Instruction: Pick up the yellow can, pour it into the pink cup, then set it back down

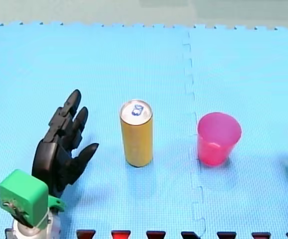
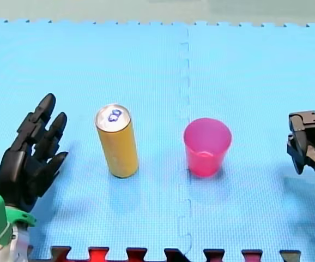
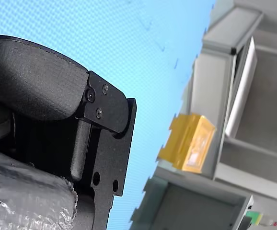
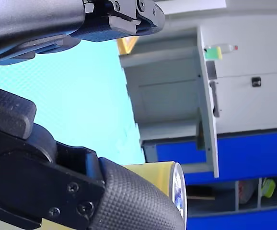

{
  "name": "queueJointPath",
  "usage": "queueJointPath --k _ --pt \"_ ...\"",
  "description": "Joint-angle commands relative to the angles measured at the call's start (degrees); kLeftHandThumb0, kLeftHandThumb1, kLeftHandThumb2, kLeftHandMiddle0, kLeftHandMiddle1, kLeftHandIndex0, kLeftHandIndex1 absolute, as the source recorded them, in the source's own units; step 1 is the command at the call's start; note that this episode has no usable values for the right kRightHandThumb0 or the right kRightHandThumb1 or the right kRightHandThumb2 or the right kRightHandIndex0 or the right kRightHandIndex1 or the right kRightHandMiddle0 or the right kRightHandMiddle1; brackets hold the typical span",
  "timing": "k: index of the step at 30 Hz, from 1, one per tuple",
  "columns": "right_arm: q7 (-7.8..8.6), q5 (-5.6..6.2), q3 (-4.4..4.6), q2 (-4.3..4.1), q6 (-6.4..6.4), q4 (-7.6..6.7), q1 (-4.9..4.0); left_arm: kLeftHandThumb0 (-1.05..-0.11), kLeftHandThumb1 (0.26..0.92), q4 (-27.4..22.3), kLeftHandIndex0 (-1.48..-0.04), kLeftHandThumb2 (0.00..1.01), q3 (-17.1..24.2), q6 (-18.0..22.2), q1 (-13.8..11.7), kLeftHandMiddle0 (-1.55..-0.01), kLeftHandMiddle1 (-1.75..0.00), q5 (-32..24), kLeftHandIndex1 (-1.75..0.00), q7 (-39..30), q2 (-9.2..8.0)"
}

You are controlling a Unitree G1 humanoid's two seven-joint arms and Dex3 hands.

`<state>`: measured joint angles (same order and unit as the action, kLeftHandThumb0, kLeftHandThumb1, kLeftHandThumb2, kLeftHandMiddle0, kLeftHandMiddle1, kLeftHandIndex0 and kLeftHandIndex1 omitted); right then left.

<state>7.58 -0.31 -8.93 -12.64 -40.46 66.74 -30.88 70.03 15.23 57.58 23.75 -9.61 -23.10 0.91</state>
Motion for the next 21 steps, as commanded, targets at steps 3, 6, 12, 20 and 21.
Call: queueJointPath --k 3,6,12,20,21 --pt "-0.31 0.14 0.02 0.11 -0.34 0.22 -0.43 -1.048 0.913 -0.3 -0.22 0.01 -0.5 0.6 -0.2 -0.23 -0.01 0.9 -0.01 0.8 -0.5" --pt "-0.34 0.17 0.01 0.13 -0.34 0.32 -0.53 -1.048 0.919 -0.3 -0.22 0.01 -1.1 0.4 -0.3 -0.23 -0.01 2.1 -0.01 2.4 -0.71" --pt "-0.14 0.25 -0.02 0.05 -0.48 0.38 -0.54 -1.048 0.921 -0.2 -0.22 0.01 -2.1 -0.1 -0.2 -0.23 -0.01 3.8 0.0 5.2 -0.89" --pt "-0.08 0.22 -0.08 -0.1 -0.41 0.41 -0.7 -1.048 0.92 0.2 -0.22 0.01 -2.9 -0.6 0.0 -0.23 -0.01 4.9 0.0 7.0 -1.02" --pt "-0.11 0.18 -0.07 -0.12 -0.41 0.44 -0.73 -1.048 0.92 0.2 -0.22 0.01 -2.9 -0.7 0.1 -0.24 -0.01 5.0 0.0 7.2 -1.05"
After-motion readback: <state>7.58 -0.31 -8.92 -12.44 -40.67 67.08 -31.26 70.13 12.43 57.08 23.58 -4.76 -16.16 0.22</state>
